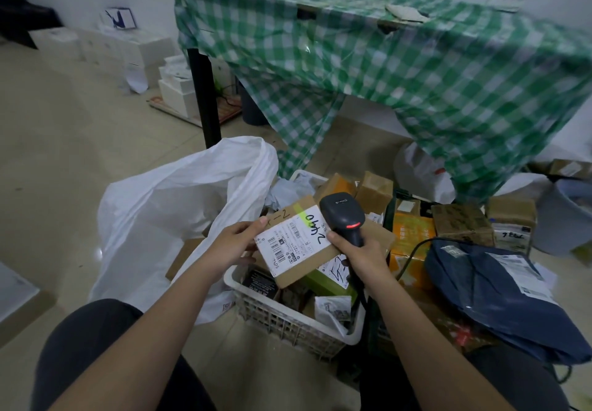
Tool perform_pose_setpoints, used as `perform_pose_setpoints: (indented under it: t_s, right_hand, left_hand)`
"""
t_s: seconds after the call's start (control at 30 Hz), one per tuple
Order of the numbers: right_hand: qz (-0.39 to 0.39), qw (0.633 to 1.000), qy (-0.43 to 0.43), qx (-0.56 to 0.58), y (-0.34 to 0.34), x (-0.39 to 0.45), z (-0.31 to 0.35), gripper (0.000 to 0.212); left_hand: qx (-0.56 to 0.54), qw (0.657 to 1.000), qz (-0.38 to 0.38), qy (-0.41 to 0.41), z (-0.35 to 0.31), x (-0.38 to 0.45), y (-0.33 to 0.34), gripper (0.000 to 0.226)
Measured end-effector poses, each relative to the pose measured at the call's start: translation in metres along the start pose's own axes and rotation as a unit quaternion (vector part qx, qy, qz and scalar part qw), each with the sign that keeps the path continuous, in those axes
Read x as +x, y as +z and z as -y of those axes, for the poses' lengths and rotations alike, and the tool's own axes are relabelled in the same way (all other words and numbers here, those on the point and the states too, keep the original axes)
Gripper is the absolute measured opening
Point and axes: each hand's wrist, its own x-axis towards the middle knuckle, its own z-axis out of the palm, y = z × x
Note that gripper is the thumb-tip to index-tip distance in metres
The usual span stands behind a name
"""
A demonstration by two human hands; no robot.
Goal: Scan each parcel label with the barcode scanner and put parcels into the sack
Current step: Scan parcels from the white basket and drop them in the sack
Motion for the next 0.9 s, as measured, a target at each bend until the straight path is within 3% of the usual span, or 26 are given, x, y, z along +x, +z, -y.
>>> perform_pose_setpoints:
  t_s: [0.1,0.17,0.23,0.33,0.5,0.63,0.77,0.9]
  right_hand:
    - [-0.018,1.000,-0.011,0.003,0.001,0.005,0.004,0.020]
    - [-0.015,1.000,-0.020,-0.009,0.003,0.009,0.006,0.016]
    - [-0.007,0.999,-0.021,-0.026,0.007,0.012,0.006,0.017]
    - [-0.005,0.999,-0.033,-0.037,0.009,0.017,0.005,0.023]
    - [0.024,0.997,-0.067,-0.027,-0.001,0.018,0.020,0.017]
    - [0.134,0.983,-0.053,-0.110,0.006,0.022,0.022,0.036]
    - [0.217,0.965,-0.026,-0.143,0.013,0.025,0.016,0.041]
    - [0.240,0.959,-0.011,-0.148,0.010,0.026,0.012,0.042]
  left_hand:
    - [0.019,0.998,0.052,-0.025,0.004,0.000,-0.004,0.058]
    - [-0.044,0.996,0.069,-0.040,0.003,-0.001,-0.003,0.074]
    - [-0.087,0.994,0.052,-0.030,-0.001,-0.002,0.002,0.070]
    - [-0.021,1.000,-0.009,0.011,-0.003,0.006,-0.001,0.067]
    - [0.078,0.992,0.099,0.005,-0.007,0.014,-0.012,0.058]
    - [0.125,0.984,0.131,-0.002,-0.015,0.018,-0.003,0.090]
    - [0.102,0.984,0.146,0.012,-0.021,0.018,0.011,0.062]
    - [0.085,0.988,0.130,0.022,-0.016,0.021,0.014,0.062]
